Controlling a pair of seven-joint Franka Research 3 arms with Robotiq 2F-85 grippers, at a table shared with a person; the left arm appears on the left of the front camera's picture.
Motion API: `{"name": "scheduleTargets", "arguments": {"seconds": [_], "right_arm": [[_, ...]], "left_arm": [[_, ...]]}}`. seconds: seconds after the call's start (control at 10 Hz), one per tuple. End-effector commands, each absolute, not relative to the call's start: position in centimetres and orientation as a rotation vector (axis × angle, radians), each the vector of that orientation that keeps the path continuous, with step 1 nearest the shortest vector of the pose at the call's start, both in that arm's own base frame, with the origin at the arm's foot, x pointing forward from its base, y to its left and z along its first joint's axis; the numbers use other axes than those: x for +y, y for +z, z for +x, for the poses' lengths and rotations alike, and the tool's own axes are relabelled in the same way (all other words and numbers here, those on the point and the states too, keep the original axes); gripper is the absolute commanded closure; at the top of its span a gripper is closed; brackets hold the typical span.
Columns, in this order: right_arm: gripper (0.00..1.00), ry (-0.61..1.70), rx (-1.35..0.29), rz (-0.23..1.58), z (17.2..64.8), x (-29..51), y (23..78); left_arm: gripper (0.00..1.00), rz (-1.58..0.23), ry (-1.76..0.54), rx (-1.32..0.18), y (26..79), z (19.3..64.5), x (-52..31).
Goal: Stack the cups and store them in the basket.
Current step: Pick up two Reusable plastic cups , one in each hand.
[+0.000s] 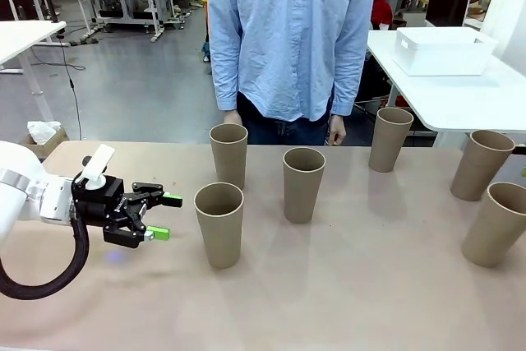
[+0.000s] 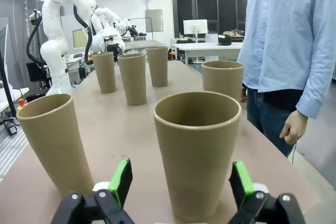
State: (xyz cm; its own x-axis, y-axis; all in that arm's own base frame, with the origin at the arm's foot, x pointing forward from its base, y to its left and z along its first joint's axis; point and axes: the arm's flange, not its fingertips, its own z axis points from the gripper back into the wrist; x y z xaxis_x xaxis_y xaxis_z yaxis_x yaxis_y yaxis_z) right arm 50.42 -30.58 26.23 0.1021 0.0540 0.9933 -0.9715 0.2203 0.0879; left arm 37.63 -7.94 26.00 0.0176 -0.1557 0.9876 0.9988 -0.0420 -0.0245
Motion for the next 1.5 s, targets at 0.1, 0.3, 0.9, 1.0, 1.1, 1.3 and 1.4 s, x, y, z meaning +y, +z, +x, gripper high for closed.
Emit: {"name": "scheduleTargets", "arguments": {"seconds": [0.1, 0.3, 0.9, 1.0, 1.1, 1.3, 1.4], "right_arm": [[0.0, 0.996, -1.197, 1.022, 52.2, -29.6, 25.2], [0.0, 1.014, -1.218, 1.003, 52.9, -29.7, 24.5], [0.0, 1.058, -1.237, 1.042, 54.0, -28.9, 23.0], [0.0, 1.065, -1.24, 1.038, 54.3, -28.8, 22.8], [0.0, 1.072, -1.24, 1.035, 54.5, -28.7, 22.6], [0.0, 1.071, -1.235, 1.046, 55.0, -28.5, 22.2], [0.0, 1.068, -1.233, 1.053, 55.2, -28.4, 22.1]], "left_arm": [[0.0, -1.137, -1.299, -1.09, 24.7, 36.5, -8.4], [0.0, -1.149, -1.302, -1.068, 24.0, 36.4, -9.1], [0.0, -1.206, -1.284, -1.074, 22.7, 35.7, -10.9], [0.0, -1.207, -1.285, -1.07, 22.7, 35.7, -11.0], [0.0, -1.211, -1.285, -1.066, 22.7, 35.9, -11.0], [0.0, -1.221, -1.286, -1.065, 22.6, 36.0, -11.3], [0.0, -1.23, -1.286, -1.064, 22.6, 36.0, -11.3]]}}
